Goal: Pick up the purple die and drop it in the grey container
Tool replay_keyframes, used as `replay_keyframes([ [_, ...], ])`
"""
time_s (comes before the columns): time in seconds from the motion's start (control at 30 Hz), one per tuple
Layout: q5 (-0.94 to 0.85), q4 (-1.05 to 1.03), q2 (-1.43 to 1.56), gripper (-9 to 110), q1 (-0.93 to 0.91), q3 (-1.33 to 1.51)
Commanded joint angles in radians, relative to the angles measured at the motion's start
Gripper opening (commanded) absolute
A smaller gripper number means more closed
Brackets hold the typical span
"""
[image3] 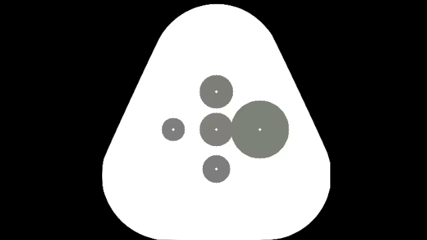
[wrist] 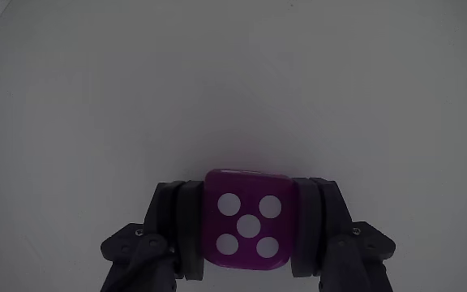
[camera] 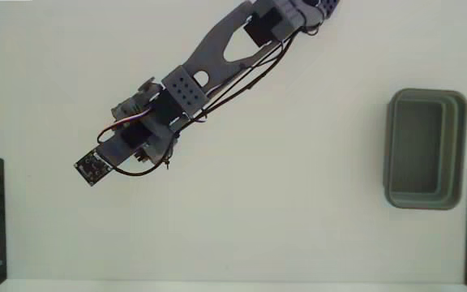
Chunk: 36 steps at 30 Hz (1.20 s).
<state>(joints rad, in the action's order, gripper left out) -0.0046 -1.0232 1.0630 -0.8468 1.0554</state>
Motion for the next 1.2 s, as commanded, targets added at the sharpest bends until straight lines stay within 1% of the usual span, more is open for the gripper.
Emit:
replay_keyframes([
  [0.0, 0.005, -0.017, 0.052, 59, -0.020, -0.031],
  [0.67, 0.005, -0.189, 0.019, 59, -0.020, -0.236],
  [0.97, 0.005, -0.305, -0.022, 59, -0.020, -0.393],
  [1.17, 0.005, -0.408, -0.071, 59, -0.020, -0.545],
])
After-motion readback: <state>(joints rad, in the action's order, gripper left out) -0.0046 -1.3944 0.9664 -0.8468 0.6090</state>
